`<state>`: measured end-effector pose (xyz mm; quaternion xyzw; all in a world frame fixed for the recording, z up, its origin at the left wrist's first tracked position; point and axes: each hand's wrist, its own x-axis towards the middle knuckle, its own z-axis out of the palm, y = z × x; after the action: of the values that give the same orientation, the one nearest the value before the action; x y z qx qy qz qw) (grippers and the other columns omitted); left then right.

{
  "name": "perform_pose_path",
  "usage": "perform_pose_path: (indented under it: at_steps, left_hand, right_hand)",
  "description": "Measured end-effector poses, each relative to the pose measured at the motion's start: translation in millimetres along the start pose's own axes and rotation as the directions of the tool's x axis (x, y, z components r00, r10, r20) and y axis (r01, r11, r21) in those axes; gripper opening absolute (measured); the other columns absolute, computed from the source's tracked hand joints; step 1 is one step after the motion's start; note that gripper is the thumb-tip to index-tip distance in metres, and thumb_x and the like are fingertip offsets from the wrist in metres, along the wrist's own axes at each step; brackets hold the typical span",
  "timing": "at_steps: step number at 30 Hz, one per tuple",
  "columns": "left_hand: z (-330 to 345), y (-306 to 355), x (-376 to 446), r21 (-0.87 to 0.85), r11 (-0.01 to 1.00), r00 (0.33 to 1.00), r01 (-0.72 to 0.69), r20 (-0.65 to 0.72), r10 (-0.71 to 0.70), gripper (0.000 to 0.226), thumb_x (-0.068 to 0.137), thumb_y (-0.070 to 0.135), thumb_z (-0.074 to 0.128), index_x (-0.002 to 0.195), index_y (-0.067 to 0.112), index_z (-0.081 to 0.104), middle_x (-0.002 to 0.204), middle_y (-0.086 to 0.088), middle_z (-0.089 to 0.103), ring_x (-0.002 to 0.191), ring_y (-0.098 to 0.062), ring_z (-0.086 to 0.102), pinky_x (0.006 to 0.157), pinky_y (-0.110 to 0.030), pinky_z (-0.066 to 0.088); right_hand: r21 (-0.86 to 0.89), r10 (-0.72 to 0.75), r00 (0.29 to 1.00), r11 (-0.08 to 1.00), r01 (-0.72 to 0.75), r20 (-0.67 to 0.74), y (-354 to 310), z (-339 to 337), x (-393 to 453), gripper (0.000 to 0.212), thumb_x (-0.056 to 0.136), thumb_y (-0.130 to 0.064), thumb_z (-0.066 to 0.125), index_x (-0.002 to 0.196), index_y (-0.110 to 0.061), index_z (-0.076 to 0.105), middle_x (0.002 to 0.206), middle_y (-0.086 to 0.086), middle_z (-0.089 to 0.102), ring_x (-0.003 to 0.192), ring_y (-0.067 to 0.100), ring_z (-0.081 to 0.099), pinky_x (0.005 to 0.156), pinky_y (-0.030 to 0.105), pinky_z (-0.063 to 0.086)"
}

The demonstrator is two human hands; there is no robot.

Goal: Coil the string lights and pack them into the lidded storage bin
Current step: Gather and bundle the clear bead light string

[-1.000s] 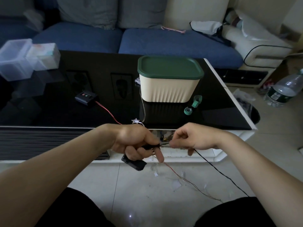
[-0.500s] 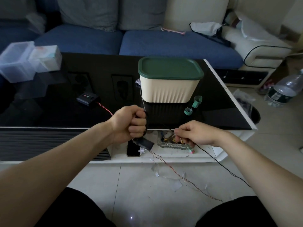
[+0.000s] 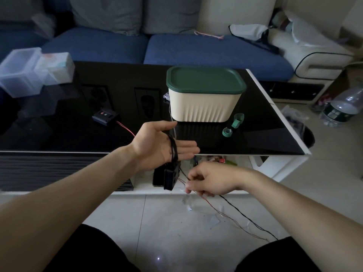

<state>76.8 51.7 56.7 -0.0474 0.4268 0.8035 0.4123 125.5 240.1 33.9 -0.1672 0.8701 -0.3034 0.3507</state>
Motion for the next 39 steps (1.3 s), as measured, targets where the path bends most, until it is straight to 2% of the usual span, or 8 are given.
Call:
perform_pose_path:
  at_steps: [4,9,13,16,21,28,35,39]
  left_hand:
    - [-6.6,-4.4,0.8,0.158,0.968,0.968,0.194,0.128,-0.215,0.082,0.089,0.043,0.045,0.138,-0.021,0.029,0.134,-0.043,0.046,0.126,-0.054,0.048,0.115,-0.057,0.030]
    - [-6.3,-15.8,1.1,0.347,0.896,0.907,0.277,0.214,-0.363,0.080,0.090,0.045,0.045,0.139,-0.017,0.037,0.131,-0.036,0.050,0.116,-0.047,0.054,0.110,-0.054,0.035]
    - [2.0,-24.2,1.6,0.498,0.825,0.862,0.267,0.260,-0.435,0.063,0.098,0.046,0.038,0.134,-0.004,0.051,0.125,-0.038,0.053,0.099,-0.044,0.065,0.074,-0.033,0.054]
    - [8.9,-23.7,2.6,0.570,0.786,0.883,0.239,0.210,-0.421,0.059,0.099,0.049,0.034,0.128,0.001,0.052,0.123,-0.039,0.057,0.062,-0.021,0.067,0.044,-0.017,0.031]
    - [2.3,-23.6,6.7,0.612,0.768,0.923,0.187,0.157,-0.351,0.043,0.099,0.022,0.039,0.126,-0.010,0.049,0.094,-0.018,0.073,0.033,-0.006,0.041,0.039,-0.018,0.015]
    - [2.7,-18.0,5.1,0.651,0.744,0.899,0.148,0.225,-0.375,0.055,0.096,0.032,0.047,0.130,-0.011,0.049,0.087,-0.013,0.073,0.033,-0.006,0.038,0.039,-0.019,0.017]
    - [6.4,-21.8,-1.1,0.668,0.729,0.921,0.149,0.175,-0.349,0.038,0.100,-0.004,0.041,0.134,-0.020,0.034,0.108,-0.013,0.072,0.042,-0.003,0.059,0.038,-0.014,0.027]
    - [9.3,-17.1,-3.9,0.625,0.768,0.921,0.137,0.206,-0.331,0.032,0.101,0.001,0.037,0.129,-0.015,0.041,0.117,-0.019,0.069,0.050,-0.008,0.065,0.036,-0.011,0.027]
  right_hand:
    - [0.104,-0.091,0.996,0.991,0.089,0.016,-5.3,1.6,-1.4,0.017,0.101,-0.031,0.059,0.092,-0.023,0.072,0.058,-0.016,0.059,0.053,0.003,0.052,0.061,0.029,0.047]
    - [0.277,-0.113,0.986,0.950,0.142,-0.119,-3.8,-6.6,-7.5,0.014,0.093,-0.023,0.072,0.086,-0.012,0.076,0.063,0.000,0.067,0.048,0.008,0.057,0.054,0.024,0.048]
    - [0.315,-0.148,0.965,0.925,0.213,-0.218,-0.6,-19.4,-14.5,0.019,0.081,-0.021,0.082,0.082,-0.005,0.072,0.061,0.006,0.066,0.044,0.011,0.054,0.046,0.020,0.043]
    - [0.363,-0.173,0.952,0.895,0.258,-0.251,5.8,-28.3,-18.4,0.032,0.068,-0.029,0.086,0.083,-0.006,0.071,0.063,0.011,0.064,0.048,0.015,0.050,0.046,0.022,0.040]
    - [0.353,-0.153,0.934,0.896,0.269,-0.323,23.4,-40.2,-18.6,0.040,0.060,-0.039,0.090,0.083,-0.009,0.075,0.078,0.027,0.069,0.071,0.030,0.057,0.067,0.040,0.043]
    - [0.249,-0.157,0.885,0.925,0.287,-0.439,27.5,-40.5,-13.5,0.038,0.065,-0.045,0.083,0.079,-0.010,0.076,0.069,0.010,0.070,0.063,0.016,0.056,0.060,0.028,0.044]
    - [0.214,-0.222,0.833,0.904,0.371,-0.507,23.9,-42.1,-14.5,0.023,0.077,-0.024,0.081,0.078,-0.002,0.073,0.055,-0.008,0.065,0.049,0.001,0.056,0.052,0.013,0.043]
    - [0.206,-0.177,0.828,0.922,0.329,-0.531,25.7,-39.7,-7.4,0.024,0.076,-0.028,0.083,0.076,-0.006,0.073,0.055,-0.006,0.065,0.049,0.002,0.054,0.052,0.015,0.043]
